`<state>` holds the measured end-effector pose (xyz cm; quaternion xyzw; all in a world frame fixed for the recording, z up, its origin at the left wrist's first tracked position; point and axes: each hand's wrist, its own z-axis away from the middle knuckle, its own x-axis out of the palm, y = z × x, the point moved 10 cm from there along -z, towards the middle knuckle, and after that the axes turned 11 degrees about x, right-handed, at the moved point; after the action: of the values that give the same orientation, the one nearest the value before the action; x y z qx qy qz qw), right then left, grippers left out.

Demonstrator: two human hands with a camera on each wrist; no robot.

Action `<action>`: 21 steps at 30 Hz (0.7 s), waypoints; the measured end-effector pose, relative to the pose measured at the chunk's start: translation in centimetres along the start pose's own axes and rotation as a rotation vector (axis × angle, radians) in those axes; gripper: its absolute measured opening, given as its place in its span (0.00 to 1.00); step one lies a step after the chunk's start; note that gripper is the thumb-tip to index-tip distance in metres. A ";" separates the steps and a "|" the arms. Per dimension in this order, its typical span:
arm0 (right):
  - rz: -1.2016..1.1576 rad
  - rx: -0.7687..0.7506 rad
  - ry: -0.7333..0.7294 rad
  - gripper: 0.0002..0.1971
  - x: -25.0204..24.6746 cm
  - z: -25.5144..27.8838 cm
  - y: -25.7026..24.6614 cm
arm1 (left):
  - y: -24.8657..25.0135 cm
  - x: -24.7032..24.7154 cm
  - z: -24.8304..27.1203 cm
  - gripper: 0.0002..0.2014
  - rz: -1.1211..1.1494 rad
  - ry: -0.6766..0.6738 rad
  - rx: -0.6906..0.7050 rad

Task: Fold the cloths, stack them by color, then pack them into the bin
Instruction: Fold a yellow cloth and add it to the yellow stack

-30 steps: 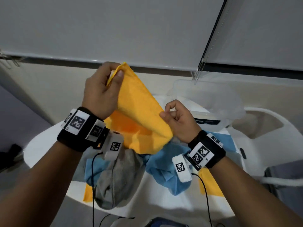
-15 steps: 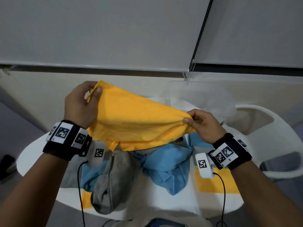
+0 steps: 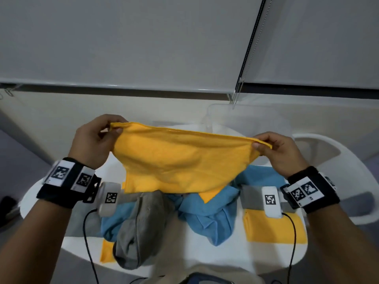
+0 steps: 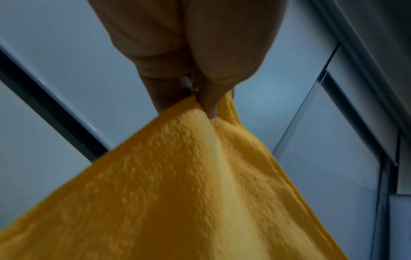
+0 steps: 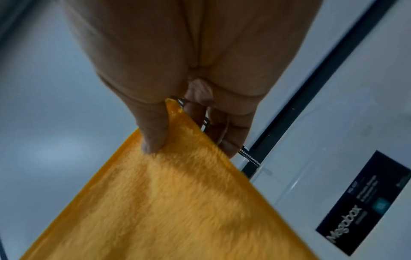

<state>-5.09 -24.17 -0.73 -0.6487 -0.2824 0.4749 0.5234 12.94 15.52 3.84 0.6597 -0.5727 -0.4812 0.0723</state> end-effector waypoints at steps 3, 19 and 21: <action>-0.136 -0.027 0.119 0.06 -2.3 1.2 -1.3 | 0.8 -0.9 0.9 0.20 0.206 -0.052 0.000; -0.061 0.124 0.298 0.04 -2.1 -2.4 3.4 | -4.7 1.5 -2.3 0.07 0.006 0.117 -0.119; -0.068 0.224 0.294 0.05 -1.1 -3.5 7.0 | -7.2 3.8 -1.7 0.04 -0.129 0.059 -0.205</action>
<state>-3.24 -28.62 -6.95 -0.6387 -0.1700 0.3854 0.6439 18.62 13.99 -2.06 0.6982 -0.4746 -0.5212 0.1252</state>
